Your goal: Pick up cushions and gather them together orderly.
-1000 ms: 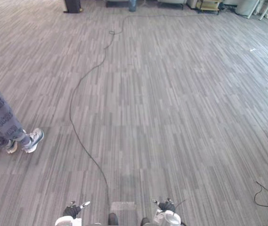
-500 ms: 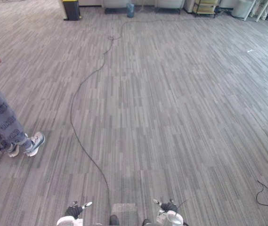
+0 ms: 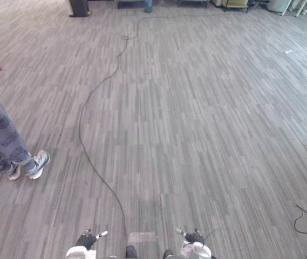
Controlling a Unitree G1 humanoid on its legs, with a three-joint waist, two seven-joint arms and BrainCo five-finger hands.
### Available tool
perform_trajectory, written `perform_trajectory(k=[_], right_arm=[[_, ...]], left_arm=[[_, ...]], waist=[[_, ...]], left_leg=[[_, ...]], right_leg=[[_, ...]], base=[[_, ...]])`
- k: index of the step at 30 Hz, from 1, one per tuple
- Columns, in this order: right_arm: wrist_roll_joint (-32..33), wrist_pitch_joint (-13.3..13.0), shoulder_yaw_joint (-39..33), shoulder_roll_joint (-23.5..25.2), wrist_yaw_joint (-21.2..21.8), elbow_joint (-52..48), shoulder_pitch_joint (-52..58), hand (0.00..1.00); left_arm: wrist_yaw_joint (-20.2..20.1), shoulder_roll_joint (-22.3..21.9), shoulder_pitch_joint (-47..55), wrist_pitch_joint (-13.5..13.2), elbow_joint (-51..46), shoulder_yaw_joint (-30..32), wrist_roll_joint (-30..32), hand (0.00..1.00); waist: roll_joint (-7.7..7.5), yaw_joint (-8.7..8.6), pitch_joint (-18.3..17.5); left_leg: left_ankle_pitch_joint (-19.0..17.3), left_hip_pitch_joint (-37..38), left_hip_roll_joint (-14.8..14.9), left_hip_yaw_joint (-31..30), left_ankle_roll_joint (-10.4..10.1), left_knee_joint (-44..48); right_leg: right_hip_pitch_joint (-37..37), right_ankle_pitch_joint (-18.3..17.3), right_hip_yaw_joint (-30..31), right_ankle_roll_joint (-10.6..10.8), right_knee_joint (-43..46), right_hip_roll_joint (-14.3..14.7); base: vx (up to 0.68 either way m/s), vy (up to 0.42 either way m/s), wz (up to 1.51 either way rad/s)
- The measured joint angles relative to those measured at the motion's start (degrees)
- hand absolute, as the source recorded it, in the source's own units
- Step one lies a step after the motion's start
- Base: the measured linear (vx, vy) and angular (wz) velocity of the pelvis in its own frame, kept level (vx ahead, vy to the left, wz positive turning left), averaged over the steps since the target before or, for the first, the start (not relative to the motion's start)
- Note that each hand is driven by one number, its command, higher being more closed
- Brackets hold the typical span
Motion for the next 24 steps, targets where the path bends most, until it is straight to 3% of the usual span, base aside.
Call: perform_trajectory(k=[4,7,8,9,11,14,16,18,19,21,22,24], right_arm=[[0.0,0.0,0.0,-0.5,0.0,-0.1,0.0,0.0],[0.0,0.0,-0.3,-0.6,0.0,-0.3,0.2,0.0],[0.0,0.0,-0.8,-0.6,0.1,-0.4,0.3,0.0],[0.0,0.1,-1.9,-0.2,0.1,-1.7,0.6,0.0],[0.0,0.0,-2.4,-0.3,0.1,-4.0,2.2,0.0],[0.0,0.0,-2.1,-0.1,-0.4,-4.8,3.4,0.0],[0.0,0.2,-1.9,-0.1,-0.9,-4.8,3.9,0.0],[0.0,0.2,-0.6,-0.4,-1.0,-5.1,3.8,0.0],[0.0,0.2,0.0,-0.5,-1.2,-5.7,3.7,0.0],[-0.1,0.2,0.0,0.0,-1.6,-6.9,3.4,0.0],[-0.1,0.3,-0.2,0.8,-1.6,-6.7,3.0,0.0],[-0.4,0.1,-0.2,2.5,-1.3,-6.9,2.6,0.0]], left_arm=[[0.0,-0.2,-0.3,0.1,0.0,0.1,-0.1,0.0],[-0.1,-0.2,-0.6,0.3,-0.3,0.3,-0.2,0.0],[-0.1,0.0,-0.7,0.3,-0.5,0.7,-0.2,0.0],[-0.2,-0.4,-0.8,0.3,-2.0,3.6,-1.6,0.0],[-0.2,-2.0,-0.5,0.3,-4.0,7.3,-2.4,0.0],[-0.1,-2.2,-0.7,0.3,-7.0,9.5,-3.5,0.0],[-0.1,-2.2,-0.6,0.3,-8.1,9.7,-3.9,0.0],[-0.1,-2.4,-0.8,0.0,-9.2,9.8,-4.6,0.0],[0.0,-2.6,-0.9,-0.2,-9.3,10.4,-4.6,0.0],[0.1,-2.8,-1.3,-0.3,-9.5,11.1,-5.2,0.0],[0.2,-2.4,-1.6,-0.5,-9.7,11.4,-5.7,0.0],[0.1,-2.2,-1.8,-1.2,-10.0,12.7,-5.7,0.0]], waist=[[0.61,-0.07,0.5],[0.55,0.05,0.7],[0.2,0.03,0.9],[-0.09,0.22,1.7],[1.2,1.21,2.7],[0.34,0.93,4.1],[0.48,1.23,4.0],[0.23,1.6,4.0],[0.28,1.78,4.0],[-0.28,3.53,3.8],[-1.85,4.01,3.6],[-3.27,4.15,2.9]], left_leg=[[-0.1,-0.4,0.3,0.1,-0.1,0.0],[-2.2,-2.7,0.9,0.4,-0.9,2.2],[-4.0,-5.0,1.4,0.4,-1.1,6.1],[-9.5,-9.9,3.9,2.2,-1.4,16.9],[-14.3,-15.1,8.9,4.7,-0.7,31.9],[-13.9,-23.7,15.6,6.9,-1.0,53.1],[-15.9,-26.7,18.4,9.0,-1.6,51.1],[-14.5,-29.6,18.1,10.0,-2.5,42.8],[-12.1,-31.3,17.7,10.2,-3.0,37.9],[-3.0,-32.2,17.0,11.1,-2.4,32.8],[-6.4,-32.6,15.8,12.7,-0.7,35.3],[-12.1,-34.6,16.0,12.9,1.3,41.8]], right_leg=[[-1.0,-0.5,0.4,-0.5,1.2,0.2],[-4.6,-4.0,0.5,-1.5,6.8,0.0],[-5.6,-5.0,0.4,-1.8,8.2,-0.3],[-6.6,-6.3,0.4,-2.1,10.0,-0.4],[-6.7,-8.4,0.1,-2.6,12.7,1.3],[-3.5,-10.8,-2.4,-3.4,13.6,1.6],[-1.3,-12.4,-2.5,-2.8,12.9,1.1],[-0.6,-13.5,-2.1,-1.1,12.1,-0.9],[-0.4,-14.0,-1.5,-0.3,11.5,-1.8],[-0.4,-15.2,0.7,1.6,10.1,-4.0],[0.4,-15.3,1.4,0.4,9.0,-5.9],[0.5,-13.3,2.0,2.6,9.8,-7.3]], base=[[-0.06,-0.028,-0.04],[-0.06,-0.026,0.01],[0.02,-0.057,0.1],[0.03,-0.066,0.01],[0.06,-0.06,0.08],[0.13,-0.003,0.33],[0.23,0.072,0.13],[0.3,0.176,-0.06],[0.45,0.318,-0.26],[0.45,0.331,-0.46],[0.56,0.315,-0.38],[0.62,0.315,-0.1]])
